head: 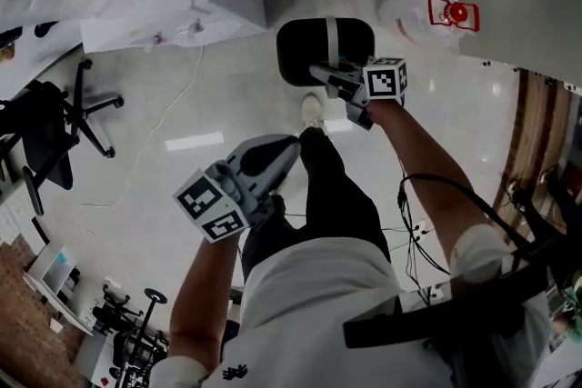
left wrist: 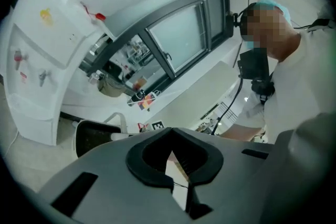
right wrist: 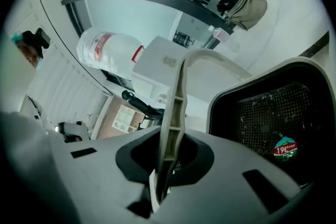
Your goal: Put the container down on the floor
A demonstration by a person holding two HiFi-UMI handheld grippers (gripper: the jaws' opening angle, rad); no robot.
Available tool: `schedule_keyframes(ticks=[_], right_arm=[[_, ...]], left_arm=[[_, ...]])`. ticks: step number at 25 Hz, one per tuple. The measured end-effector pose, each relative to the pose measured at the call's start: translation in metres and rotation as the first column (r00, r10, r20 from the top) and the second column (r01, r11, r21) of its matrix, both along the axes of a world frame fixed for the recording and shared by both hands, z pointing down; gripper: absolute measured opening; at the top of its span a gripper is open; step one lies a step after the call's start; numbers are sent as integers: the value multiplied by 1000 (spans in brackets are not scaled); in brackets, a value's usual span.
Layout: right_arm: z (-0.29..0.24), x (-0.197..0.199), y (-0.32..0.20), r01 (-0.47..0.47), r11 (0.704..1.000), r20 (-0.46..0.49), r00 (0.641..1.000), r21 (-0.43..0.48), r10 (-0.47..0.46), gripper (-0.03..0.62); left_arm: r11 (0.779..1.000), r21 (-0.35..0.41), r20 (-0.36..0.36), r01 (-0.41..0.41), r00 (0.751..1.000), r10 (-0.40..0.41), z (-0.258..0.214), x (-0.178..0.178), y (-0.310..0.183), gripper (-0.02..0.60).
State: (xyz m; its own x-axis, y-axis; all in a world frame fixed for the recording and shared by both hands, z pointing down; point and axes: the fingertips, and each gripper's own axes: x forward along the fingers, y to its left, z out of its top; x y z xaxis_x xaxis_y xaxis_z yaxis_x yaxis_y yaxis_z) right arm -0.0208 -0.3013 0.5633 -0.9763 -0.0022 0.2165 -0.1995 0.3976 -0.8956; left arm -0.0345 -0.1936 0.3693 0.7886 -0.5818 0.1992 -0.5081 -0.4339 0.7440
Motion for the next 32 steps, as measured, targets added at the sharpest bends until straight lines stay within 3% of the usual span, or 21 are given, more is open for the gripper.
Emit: schedule_keyframes(ticks=[7, 17, 21, 32], right_arm=[[84, 0, -80, 8, 999, -12, 1000, -37, -9, 18], [212, -4, -129, -3, 996, -36, 999, -92, 0, 18], [253, -6, -143, -2, 998, -54, 999, -64, -2, 19], [300, -20, -158, 8, 995, 30, 1000, -101, -5, 20]], left_arm=[[1000, -27, -50, -6, 999, 5, 42, 23, -72, 11], [993, -116, -87, 30, 995, -40, 126, 23, -103, 11], [989, -147, -83, 21, 996, -34, 158, 21, -106, 11], [989, -146, -91, -1, 996, -12, 201, 23, -118, 11]])
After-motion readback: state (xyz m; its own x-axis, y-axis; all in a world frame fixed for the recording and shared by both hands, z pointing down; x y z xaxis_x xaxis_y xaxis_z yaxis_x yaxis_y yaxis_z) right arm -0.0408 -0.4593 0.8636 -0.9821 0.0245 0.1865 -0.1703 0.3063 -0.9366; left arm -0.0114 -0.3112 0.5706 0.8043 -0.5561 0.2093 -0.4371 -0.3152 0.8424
